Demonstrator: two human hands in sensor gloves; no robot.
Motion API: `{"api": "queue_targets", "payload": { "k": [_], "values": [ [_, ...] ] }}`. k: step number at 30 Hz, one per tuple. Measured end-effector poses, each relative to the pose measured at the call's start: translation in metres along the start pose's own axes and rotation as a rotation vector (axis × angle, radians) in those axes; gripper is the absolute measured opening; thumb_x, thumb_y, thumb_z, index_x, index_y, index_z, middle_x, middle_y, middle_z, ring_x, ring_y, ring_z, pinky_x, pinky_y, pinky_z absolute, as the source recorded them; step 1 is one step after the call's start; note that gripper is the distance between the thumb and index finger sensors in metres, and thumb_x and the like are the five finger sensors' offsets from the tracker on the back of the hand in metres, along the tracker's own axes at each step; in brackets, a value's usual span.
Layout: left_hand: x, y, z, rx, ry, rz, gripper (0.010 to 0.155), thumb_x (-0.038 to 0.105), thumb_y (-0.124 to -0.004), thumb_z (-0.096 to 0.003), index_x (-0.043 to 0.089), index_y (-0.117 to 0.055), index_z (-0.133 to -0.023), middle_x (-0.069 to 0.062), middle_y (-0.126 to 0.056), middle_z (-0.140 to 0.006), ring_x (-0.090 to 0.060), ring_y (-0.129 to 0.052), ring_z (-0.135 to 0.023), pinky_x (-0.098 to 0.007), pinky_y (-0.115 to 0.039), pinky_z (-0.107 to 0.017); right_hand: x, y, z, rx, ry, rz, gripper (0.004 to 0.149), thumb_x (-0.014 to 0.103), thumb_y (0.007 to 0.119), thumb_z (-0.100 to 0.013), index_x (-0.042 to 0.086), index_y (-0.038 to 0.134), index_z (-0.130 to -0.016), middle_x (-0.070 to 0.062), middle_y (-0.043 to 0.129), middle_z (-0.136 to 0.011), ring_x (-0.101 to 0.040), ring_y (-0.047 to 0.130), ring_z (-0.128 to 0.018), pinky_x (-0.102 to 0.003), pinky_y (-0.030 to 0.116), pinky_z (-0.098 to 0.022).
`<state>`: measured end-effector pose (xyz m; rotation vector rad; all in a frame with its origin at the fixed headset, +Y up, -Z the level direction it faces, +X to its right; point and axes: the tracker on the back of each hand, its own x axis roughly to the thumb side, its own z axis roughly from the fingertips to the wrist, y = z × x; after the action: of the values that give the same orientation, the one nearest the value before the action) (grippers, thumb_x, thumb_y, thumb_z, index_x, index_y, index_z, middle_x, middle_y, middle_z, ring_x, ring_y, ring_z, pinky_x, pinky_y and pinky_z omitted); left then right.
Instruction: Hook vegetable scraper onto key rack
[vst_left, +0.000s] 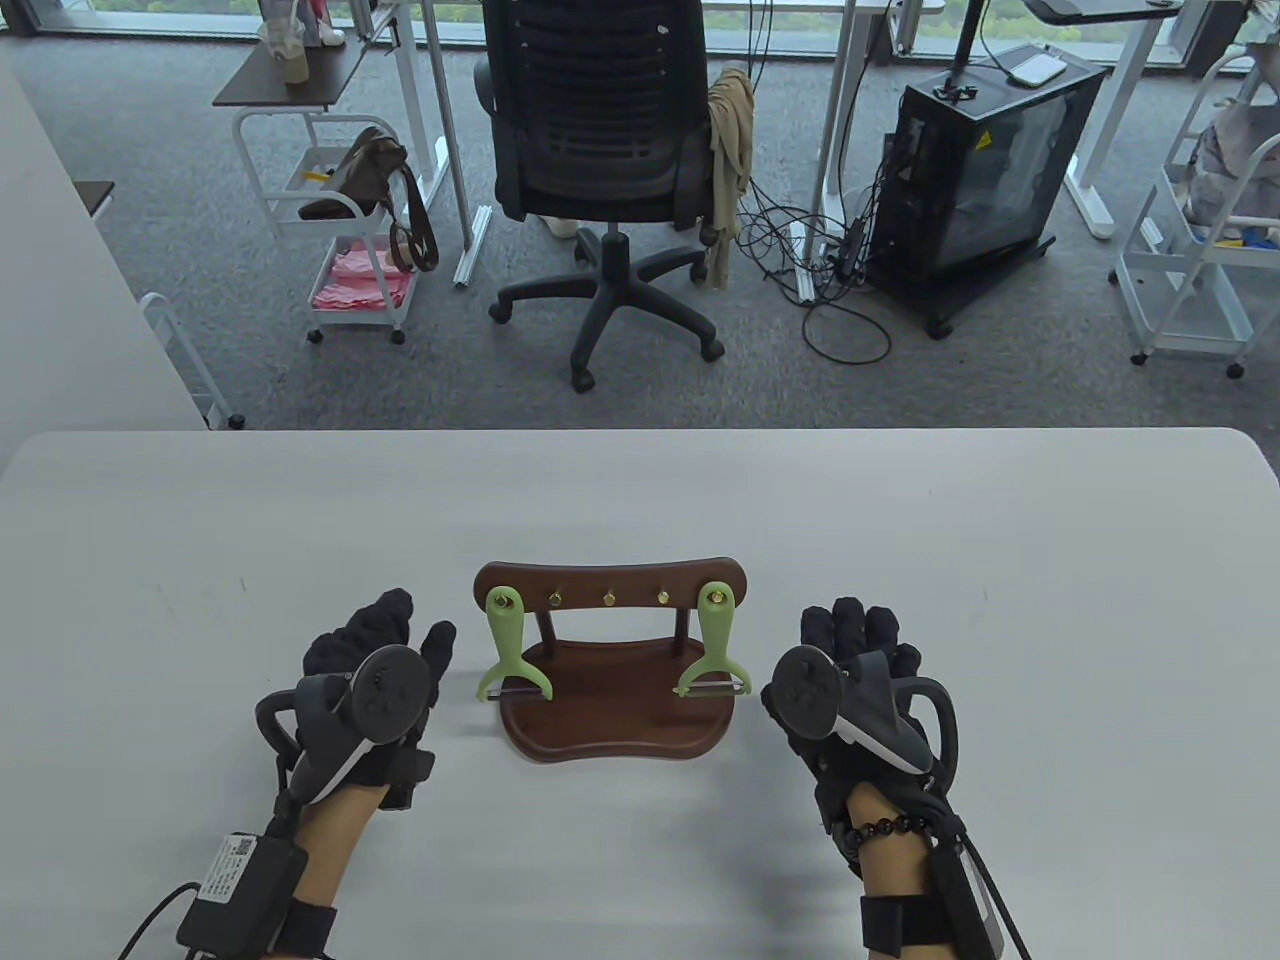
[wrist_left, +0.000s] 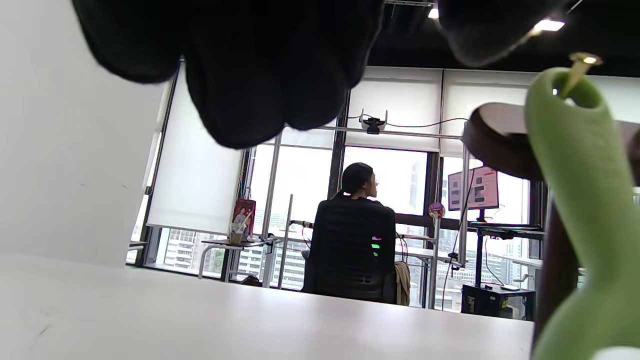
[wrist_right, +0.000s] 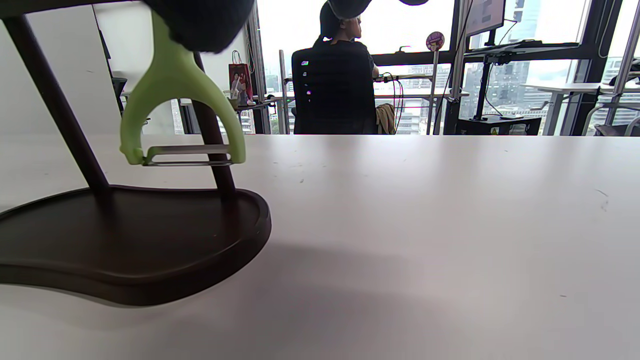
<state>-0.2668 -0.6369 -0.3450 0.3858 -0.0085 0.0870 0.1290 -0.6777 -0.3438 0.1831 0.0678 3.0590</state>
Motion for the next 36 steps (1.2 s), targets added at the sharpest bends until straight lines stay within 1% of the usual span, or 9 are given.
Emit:
{"api": "queue_targets", "payload": {
  "k": [3,5,7,9,11,13,16,24,36],
  "values": [
    [-0.011,-0.001,-0.002,0.007,0.000,-0.054,0.074,0.055,-0.063,-0.0555,0.003,-0.058,-0.109,-0.023,-0.072,-0.104,-0.049,-0.084,-0.091,-0.072,-0.064,-0.067,0.000,0.000,0.000,-0.009,0.002,0.007,0.085,0.044,0.065,-0.058,-0.010,0.029,-0.113,-0.044,0.020,-0.112,-0.072,0.025,-0.097,-0.082,0.035,-0.065],
    [-0.015,-0.003,-0.003,-0.009,-0.020,-0.093,0.078,0.056,-0.063,-0.0555,0.004,-0.050,-0.112,-0.026,-0.062,-0.111,-0.055,-0.071,-0.100,-0.075,-0.057,-0.069,0.000,-0.001,0.000,-0.017,0.001,0.015,0.085,0.045,0.065,-0.058,-0.010,0.030,-0.113,-0.043,0.020,-0.112,-0.072,0.025,-0.097,-0.082,0.035,-0.065],
    [-0.017,-0.008,-0.005,-0.067,-0.034,-0.141,0.083,0.057,-0.062,-0.0555,0.005,-0.040,-0.116,-0.029,-0.049,-0.116,-0.061,-0.054,-0.105,-0.078,-0.048,-0.069,0.000,-0.001,0.000,-0.022,0.001,0.022,0.085,0.045,0.065,-0.058,-0.010,0.030,-0.113,-0.043,0.020,-0.112,-0.072,0.025,-0.097,-0.082,0.035,-0.065],
    [-0.017,-0.018,-0.007,-0.184,-0.036,-0.200,0.085,0.059,-0.061,-0.0558,0.007,-0.032,-0.117,-0.032,-0.039,-0.118,-0.064,-0.042,-0.106,-0.080,-0.042,-0.068,0.000,-0.001,0.001,-0.026,0.003,0.025,0.085,0.044,0.065,-0.058,-0.010,0.029,-0.113,-0.043,0.020,-0.112,-0.072,0.025,-0.097,-0.082,0.035,-0.065],
    [-0.016,-0.025,-0.007,-0.256,-0.038,-0.225,0.087,0.061,-0.059,-0.0562,0.012,-0.023,-0.118,-0.033,-0.027,-0.119,-0.066,-0.031,-0.106,-0.082,-0.038,-0.068,0.000,0.000,0.001,-0.020,0.005,0.026,0.085,0.045,0.065,-0.058,-0.010,0.029,-0.113,-0.043,0.020,-0.112,-0.072,0.025,-0.097,-0.082,0.035,-0.065],
    [-0.016,-0.031,-0.007,-0.280,-0.043,-0.246,0.088,0.062,-0.059,-0.0559,0.012,-0.021,-0.118,-0.034,-0.024,-0.118,-0.066,-0.027,-0.105,-0.082,-0.036,-0.068,0.000,0.001,0.000,-0.015,0.007,0.030,0.085,0.045,0.065,-0.058,-0.010,0.029,-0.113,-0.043,0.020,-0.112,-0.072,0.025,-0.097,-0.082,0.035,-0.065],
    [-0.015,-0.033,-0.006,-0.301,-0.059,-0.259,0.089,0.062,-0.059,-0.0559,0.012,-0.019,-0.117,-0.034,-0.021,-0.118,-0.067,-0.024,-0.105,-0.082,-0.035,-0.067,0.000,0.001,0.000,-0.014,0.008,0.031,0.085,0.045,0.065,-0.058,-0.010,0.029,-0.113,-0.043,0.020,-0.112,-0.072,0.025,-0.097,-0.082,0.035,-0.065],
    [-0.001,-0.028,-0.002,-0.253,-0.127,-0.287,0.089,0.063,-0.058,-0.0557,0.012,-0.019,-0.118,-0.034,-0.020,-0.118,-0.068,-0.023,-0.105,-0.083,-0.034,-0.067,0.000,0.001,0.001,-0.009,0.008,0.034,0.085,0.045,0.065,-0.058,-0.009,0.028,-0.113,-0.043,0.020,-0.112,-0.072,0.024,-0.097,-0.082,0.035,-0.065],
    [0.004,-0.026,0.000,-0.216,-0.148,-0.281,0.088,0.063,-0.058,-0.0555,0.012,-0.023,-0.118,-0.034,-0.026,-0.119,-0.067,-0.029,-0.106,-0.082,-0.037,-0.068,0.001,0.002,0.001,-0.004,0.001,0.022,0.085,0.045,0.065,-0.058,-0.009,0.028,-0.113,-0.043,0.020,-0.112,-0.072,0.024,-0.096,-0.082,0.035,-0.065]
  ]
}}
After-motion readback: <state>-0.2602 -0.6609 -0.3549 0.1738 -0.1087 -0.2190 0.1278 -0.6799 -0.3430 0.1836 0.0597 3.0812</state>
